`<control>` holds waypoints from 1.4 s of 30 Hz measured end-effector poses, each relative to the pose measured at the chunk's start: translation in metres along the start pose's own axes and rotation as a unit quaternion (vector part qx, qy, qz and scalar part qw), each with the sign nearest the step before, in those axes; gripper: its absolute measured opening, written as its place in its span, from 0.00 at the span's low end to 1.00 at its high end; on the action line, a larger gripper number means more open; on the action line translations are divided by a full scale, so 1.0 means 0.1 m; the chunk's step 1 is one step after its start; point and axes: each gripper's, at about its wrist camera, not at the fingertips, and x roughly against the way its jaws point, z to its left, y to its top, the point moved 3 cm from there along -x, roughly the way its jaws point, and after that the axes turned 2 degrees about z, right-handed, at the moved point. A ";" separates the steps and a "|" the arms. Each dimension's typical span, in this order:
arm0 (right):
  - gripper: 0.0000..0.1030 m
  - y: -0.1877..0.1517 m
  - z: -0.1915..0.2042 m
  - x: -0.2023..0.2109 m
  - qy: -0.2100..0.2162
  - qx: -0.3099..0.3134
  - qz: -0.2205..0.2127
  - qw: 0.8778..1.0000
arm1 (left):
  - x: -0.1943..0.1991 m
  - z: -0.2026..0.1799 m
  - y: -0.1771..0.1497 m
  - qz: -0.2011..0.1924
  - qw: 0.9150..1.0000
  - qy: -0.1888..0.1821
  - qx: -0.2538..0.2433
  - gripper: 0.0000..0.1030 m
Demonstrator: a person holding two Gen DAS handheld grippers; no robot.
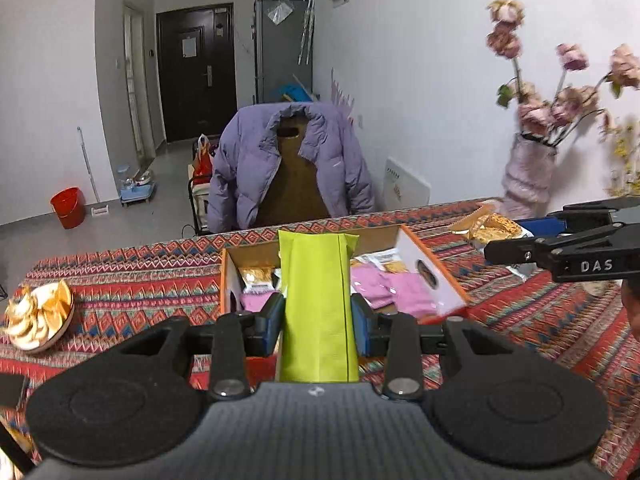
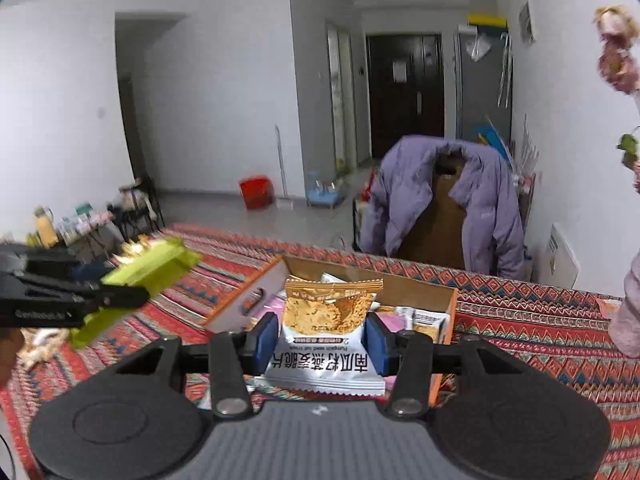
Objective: Organize snacks
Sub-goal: 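Carry the held lime-green bar and oat crisp packet over the box, then open both tools to drop the bar and packet into the box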
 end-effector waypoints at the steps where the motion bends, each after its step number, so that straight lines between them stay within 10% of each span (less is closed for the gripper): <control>1: 0.45 0.05 -0.05 -0.15 0.000 0.003 0.013 1.000 | -0.12 0.02 0.06 0.007 1.000 -0.001 -0.004 0.35; 18: 0.45 -0.30 -0.43 -2.15 0.072 -0.080 0.206 0.973 | -2.40 0.23 -0.14 0.195 0.980 -0.037 0.016 0.35; 42: 0.53 -0.44 -0.43 -2.45 0.088 -0.095 0.231 0.964 | -2.57 0.21 -0.17 0.208 0.977 -0.038 -0.003 0.57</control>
